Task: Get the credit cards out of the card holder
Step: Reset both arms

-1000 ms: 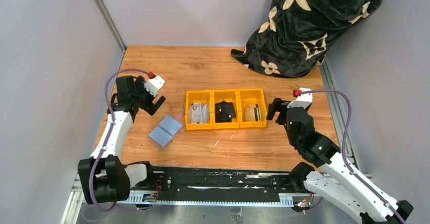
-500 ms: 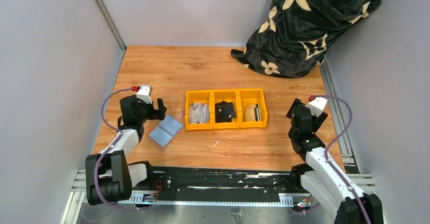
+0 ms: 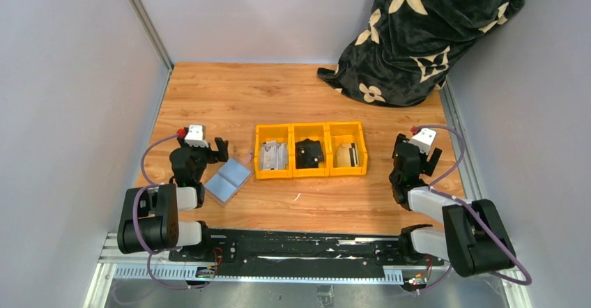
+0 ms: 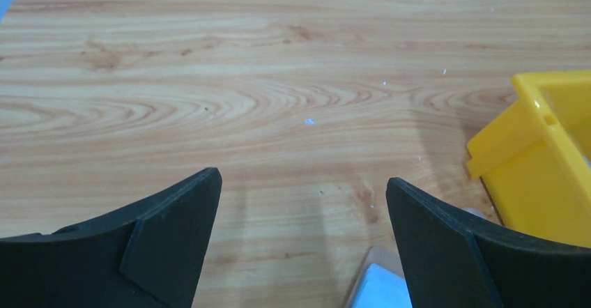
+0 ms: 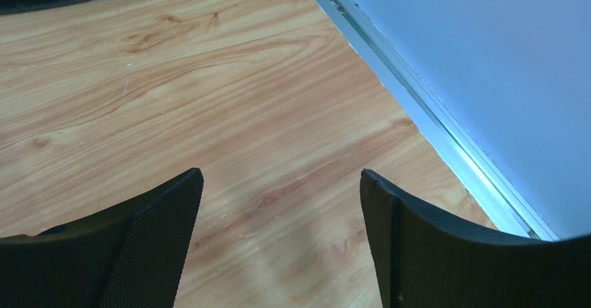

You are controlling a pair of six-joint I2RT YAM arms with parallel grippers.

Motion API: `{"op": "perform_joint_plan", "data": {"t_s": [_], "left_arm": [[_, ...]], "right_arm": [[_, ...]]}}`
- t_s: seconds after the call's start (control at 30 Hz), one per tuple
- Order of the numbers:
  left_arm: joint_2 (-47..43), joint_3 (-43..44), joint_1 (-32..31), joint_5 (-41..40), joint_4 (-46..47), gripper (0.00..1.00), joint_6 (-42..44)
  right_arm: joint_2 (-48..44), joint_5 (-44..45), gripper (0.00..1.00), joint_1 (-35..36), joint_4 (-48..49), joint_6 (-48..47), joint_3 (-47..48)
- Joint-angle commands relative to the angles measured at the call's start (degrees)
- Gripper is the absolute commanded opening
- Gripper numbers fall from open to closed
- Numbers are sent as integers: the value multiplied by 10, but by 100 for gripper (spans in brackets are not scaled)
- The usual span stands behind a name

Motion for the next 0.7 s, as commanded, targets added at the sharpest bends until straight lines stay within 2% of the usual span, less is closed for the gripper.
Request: {"op": "perform_joint_plan", "data": {"t_s": [0.0, 0.03, 0.1, 0.13, 0.23, 0.27, 0.33, 0.37, 0.4, 0.43, 0.47, 0.5, 0.57, 0.67], "left_arm": [[-8, -25, -45, -75, 84, 100, 17], [6, -40, -60, -106, 112, 100, 27], [72, -65, -76, -129, 251, 100, 26], [74, -66, -78, -148, 266, 100, 25], [10, -24, -90, -203, 84, 100, 32], [24, -14, -109, -222, 82, 100, 32], [49, -2, -116, -237, 105, 100, 29], [37, 14, -116, -235, 58, 100, 31], [30, 31, -116, -223, 6, 100, 39], [37, 29, -116, -208, 23, 100, 43], [46, 22, -116, -205, 50, 100, 42], [46, 22, -116, -202, 52, 100, 42], [36, 27, -116, -199, 26, 100, 44], [43, 23, -116, -201, 47, 100, 42]], "right_arm": [[50, -27, 87, -11, 154, -55, -23], [66, -35, 87, -10, 202, -75, -37], [83, -76, 86, -10, 270, -107, -59], [85, -101, 86, -9, 287, -117, -65], [79, -181, 87, -10, 274, -135, -73], [88, -213, 87, -11, 276, -140, -73], [179, -203, 89, -11, 425, -164, -87], [205, -192, 90, -8, 459, -173, -82], [184, -189, 91, -9, 386, -163, -59], [147, -197, 91, -22, 210, -122, -17], [133, -245, 91, -57, 152, -94, 10], [130, -288, 91, -81, 160, -87, 3], [134, -289, 92, -84, 188, -94, -6], [132, -289, 92, -83, 197, -95, -11]]}}
